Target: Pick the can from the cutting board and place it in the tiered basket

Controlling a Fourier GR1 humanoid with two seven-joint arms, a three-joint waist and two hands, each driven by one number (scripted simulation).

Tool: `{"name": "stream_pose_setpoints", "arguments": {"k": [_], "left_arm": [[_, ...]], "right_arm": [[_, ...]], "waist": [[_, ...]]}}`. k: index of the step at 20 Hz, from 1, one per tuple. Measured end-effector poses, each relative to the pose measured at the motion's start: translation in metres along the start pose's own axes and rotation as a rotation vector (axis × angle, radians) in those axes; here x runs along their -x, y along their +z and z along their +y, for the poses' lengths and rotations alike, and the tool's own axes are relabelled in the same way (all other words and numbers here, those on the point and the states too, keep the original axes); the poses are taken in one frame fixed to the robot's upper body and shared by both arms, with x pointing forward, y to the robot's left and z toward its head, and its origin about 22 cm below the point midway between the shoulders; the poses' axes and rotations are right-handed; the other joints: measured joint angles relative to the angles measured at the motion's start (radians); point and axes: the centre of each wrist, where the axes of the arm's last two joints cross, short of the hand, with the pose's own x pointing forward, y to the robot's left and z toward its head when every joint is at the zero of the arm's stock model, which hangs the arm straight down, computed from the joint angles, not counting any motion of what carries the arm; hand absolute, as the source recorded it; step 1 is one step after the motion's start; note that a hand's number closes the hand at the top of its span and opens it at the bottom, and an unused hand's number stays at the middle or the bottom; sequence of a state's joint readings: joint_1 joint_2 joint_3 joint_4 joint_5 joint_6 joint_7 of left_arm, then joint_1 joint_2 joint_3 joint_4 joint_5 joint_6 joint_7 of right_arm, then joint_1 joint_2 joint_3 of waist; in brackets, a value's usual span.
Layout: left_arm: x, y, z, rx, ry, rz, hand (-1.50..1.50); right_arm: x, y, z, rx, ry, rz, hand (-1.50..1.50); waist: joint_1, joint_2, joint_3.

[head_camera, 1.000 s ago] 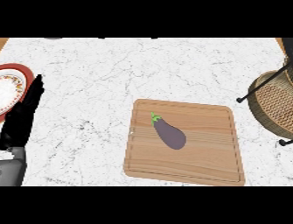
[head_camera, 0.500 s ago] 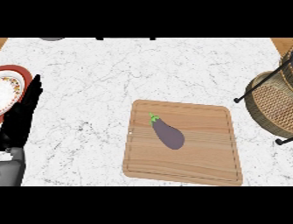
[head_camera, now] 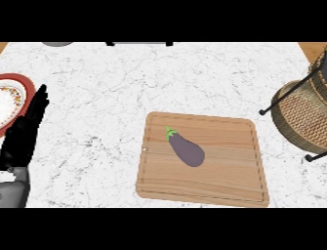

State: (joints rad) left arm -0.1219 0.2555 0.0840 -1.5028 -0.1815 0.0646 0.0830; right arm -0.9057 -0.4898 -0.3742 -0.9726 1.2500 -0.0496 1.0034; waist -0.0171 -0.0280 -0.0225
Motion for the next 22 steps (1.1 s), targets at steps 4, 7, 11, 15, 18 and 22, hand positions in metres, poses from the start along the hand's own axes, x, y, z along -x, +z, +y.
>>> {"name": "stream_pose_setpoints", "arguments": {"k": [4, 7, 11, 15, 18, 22], "left_arm": [[0.006, -0.002, -0.001, -0.004, 0.001, 0.007, 0.00], [0.001, -0.005, -0.001, 0.001, 0.004, 0.001, 0.00], [0.000, -0.006, -0.001, 0.004, -0.001, -0.004, 0.00], [0.000, -0.005, -0.004, 0.003, -0.001, -0.003, 0.00], [0.000, 0.000, -0.005, -0.003, -0.002, -0.001, 0.00], [0.006, -0.002, 0.002, -0.007, 0.000, 0.011, 0.00]], "right_arm": [[0.022, 0.003, 0.011, -0.012, -0.076, 0.027, -1.50], [0.032, 0.008, 0.013, 0.014, -0.138, 0.027, -1.50], [0.045, 0.018, 0.005, 0.095, -0.214, 0.009, -1.50], [0.054, 0.026, -0.012, 0.178, -0.250, -0.011, -1.50], [0.066, 0.032, -0.031, 0.221, -0.283, 0.014, -1.50], [0.083, 0.044, -0.057, 0.227, -0.360, 0.064, -1.50]], "waist": [[-0.002, 0.001, 0.003], [0.003, 0.008, 0.010], [0.006, 0.014, 0.015], [0.010, 0.021, 0.019], [0.006, 0.020, 0.020], [-0.005, 0.019, 0.021]]}}
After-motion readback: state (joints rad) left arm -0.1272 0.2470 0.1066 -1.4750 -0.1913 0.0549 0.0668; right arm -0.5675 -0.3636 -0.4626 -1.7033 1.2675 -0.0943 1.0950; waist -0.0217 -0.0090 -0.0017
